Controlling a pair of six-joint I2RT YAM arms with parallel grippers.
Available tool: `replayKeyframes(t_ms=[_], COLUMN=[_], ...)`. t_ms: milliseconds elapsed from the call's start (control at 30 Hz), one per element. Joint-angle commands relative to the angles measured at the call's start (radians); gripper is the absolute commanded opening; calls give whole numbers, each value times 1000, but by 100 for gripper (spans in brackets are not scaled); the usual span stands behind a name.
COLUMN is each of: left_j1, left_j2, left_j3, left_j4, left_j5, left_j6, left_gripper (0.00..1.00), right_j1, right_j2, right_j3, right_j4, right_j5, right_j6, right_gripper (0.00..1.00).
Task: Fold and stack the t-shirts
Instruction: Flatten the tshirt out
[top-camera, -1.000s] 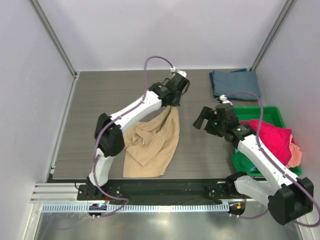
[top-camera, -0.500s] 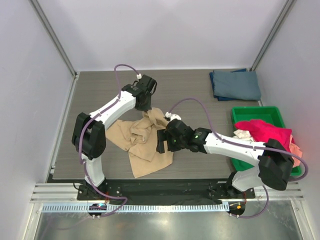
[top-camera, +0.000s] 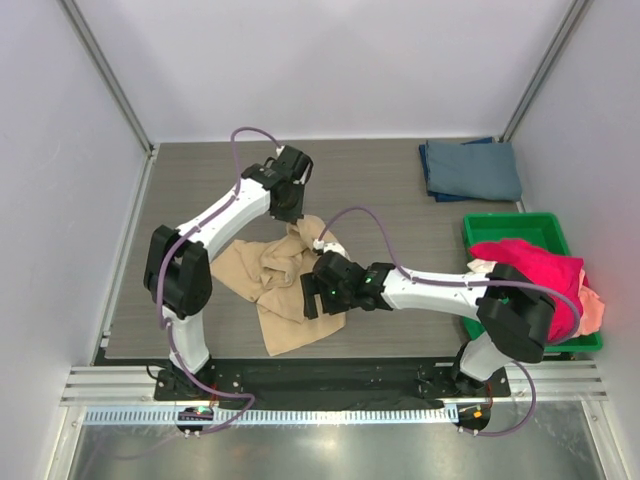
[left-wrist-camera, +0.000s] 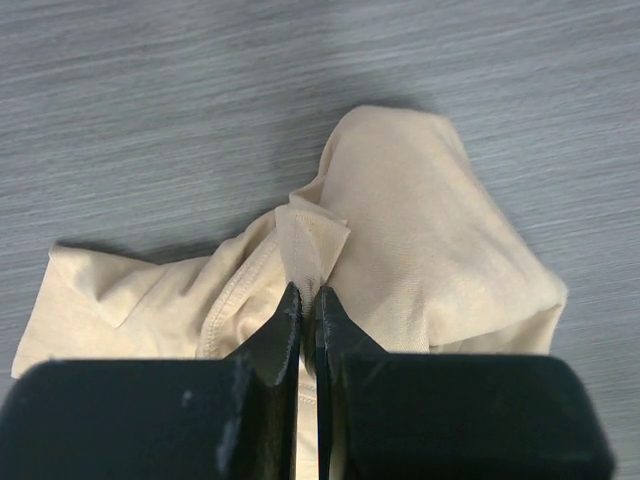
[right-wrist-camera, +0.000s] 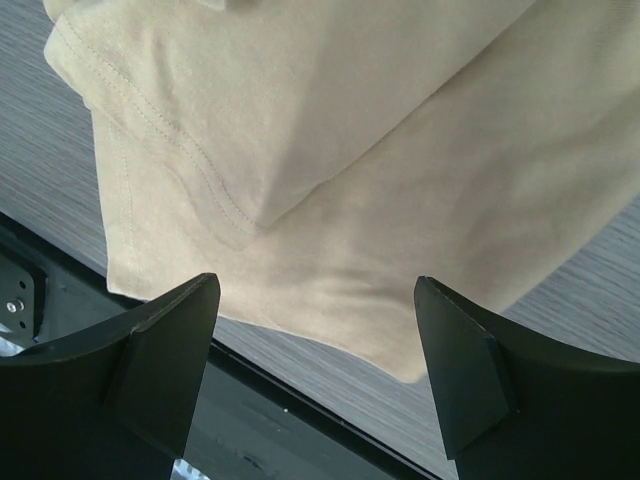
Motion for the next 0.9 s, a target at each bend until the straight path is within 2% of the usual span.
replayKeyframes(t_ms=[0,200,467,867], left_j1=[11,11,11,11], left_j2=[-66,-113,-124,-136], left_j3=[-61,-116,-118,-116], left_j4=[23,49,43,37], left_j5=[13,-28,-62,-79], left_j6=[30,31,42,42], left_gripper=[0,0,0,0], right_j1=[11,18,28,71], right_j2=[25,76,145,248], right_j3=[50,73,116,206], right_j4=[41,45,45,46], right_j5=[28,39,35,32], right_j6=[15,30,41,56], right_gripper=[84,83,81,72])
